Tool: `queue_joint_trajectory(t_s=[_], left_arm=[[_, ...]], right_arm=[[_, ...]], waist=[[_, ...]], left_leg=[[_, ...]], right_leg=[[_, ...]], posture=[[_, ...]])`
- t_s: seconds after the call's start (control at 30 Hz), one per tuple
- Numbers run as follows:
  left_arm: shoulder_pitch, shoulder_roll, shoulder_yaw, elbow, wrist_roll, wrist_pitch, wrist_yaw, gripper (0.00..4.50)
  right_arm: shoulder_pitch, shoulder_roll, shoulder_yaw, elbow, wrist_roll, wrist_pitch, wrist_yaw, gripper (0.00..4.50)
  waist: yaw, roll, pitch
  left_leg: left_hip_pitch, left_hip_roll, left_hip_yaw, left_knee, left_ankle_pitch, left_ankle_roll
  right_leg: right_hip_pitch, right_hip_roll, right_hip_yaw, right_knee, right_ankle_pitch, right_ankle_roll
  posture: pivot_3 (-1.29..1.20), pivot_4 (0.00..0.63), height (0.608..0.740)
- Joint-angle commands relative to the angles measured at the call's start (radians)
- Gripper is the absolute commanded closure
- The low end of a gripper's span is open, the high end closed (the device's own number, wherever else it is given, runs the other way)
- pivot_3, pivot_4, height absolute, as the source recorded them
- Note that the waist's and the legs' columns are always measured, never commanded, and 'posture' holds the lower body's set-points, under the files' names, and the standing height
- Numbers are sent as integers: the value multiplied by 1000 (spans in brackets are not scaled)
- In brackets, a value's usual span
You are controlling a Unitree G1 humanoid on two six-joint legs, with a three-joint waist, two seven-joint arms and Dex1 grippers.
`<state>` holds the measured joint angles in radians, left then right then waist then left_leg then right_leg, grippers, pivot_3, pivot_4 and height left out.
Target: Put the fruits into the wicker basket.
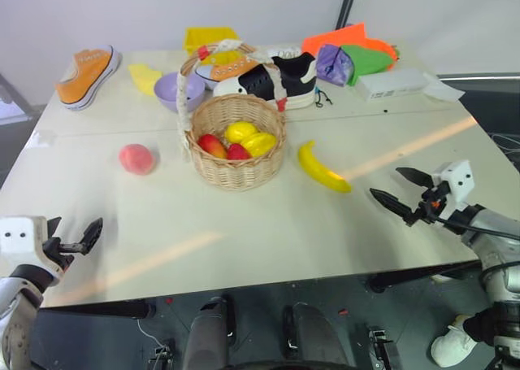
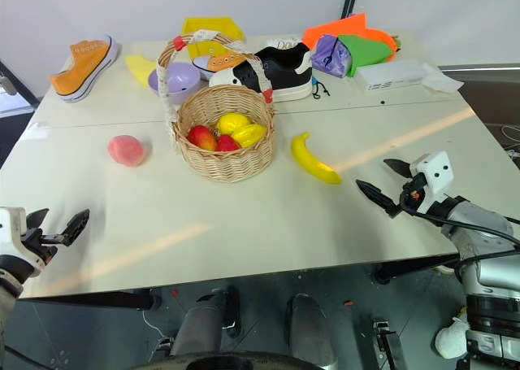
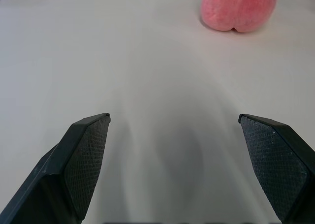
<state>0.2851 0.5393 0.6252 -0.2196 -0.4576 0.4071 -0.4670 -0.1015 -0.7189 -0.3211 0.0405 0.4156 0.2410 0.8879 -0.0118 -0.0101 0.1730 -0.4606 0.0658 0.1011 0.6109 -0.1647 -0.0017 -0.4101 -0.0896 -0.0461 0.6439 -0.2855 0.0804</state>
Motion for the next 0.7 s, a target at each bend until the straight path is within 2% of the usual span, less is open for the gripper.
queue_joint_trajectory(t_s=[0.03, 0.2, 0.3, 0.53, 0.7], left_arm=[[1, 6, 21, -30, 5, -8, 16, 0], [-37, 0, -7, -46, -2, 13, 46, 0], [-96, -1, -28, -68, -1, 47, 96, 0], [-309, 21, -177, -78, 114, 184, 255, 0], [-525, 5, -294, 26, 160, 225, 287, 0]], right_arm=[[-13, -9, -8, -46, 11, -4, -3, 7], [-18, -7, 9, -108, 22, 17, -4, 7], [-24, -10, 51, -210, 47, 72, 8, 7], [-105, -5, 194, -536, 182, 261, 7, 7], [-221, 71, 355, -653, 188, 325, -47, 7]], waist=[[-1, 0, 0], [-1, 0, 0], [-1, 0, 0], [1, 0, 0], [3, -2, -1]], left_leg=[[0, 0, 0, 0, 0, 0], [0, 0, 0, -1, 0, 0], [0, 0, 0, -1, 0, 0], [-1, 0, 1, 0, 0, 0], [-1, 0, 1, 0, 0, 0]], right_leg=[[0, 0, 0, 0, 0, 0], [-1, 0, 1, 0, 0, 0], [0, 0, 1, 0, 0, 0], [2, 0, 1, 1, 0, 0], [2, 1, 1, 1, 0, 0]], posture=[[0, 150, 740], [0, 150, 740], [0, 150, 740], [0, 150, 740], [0, 150, 740]])
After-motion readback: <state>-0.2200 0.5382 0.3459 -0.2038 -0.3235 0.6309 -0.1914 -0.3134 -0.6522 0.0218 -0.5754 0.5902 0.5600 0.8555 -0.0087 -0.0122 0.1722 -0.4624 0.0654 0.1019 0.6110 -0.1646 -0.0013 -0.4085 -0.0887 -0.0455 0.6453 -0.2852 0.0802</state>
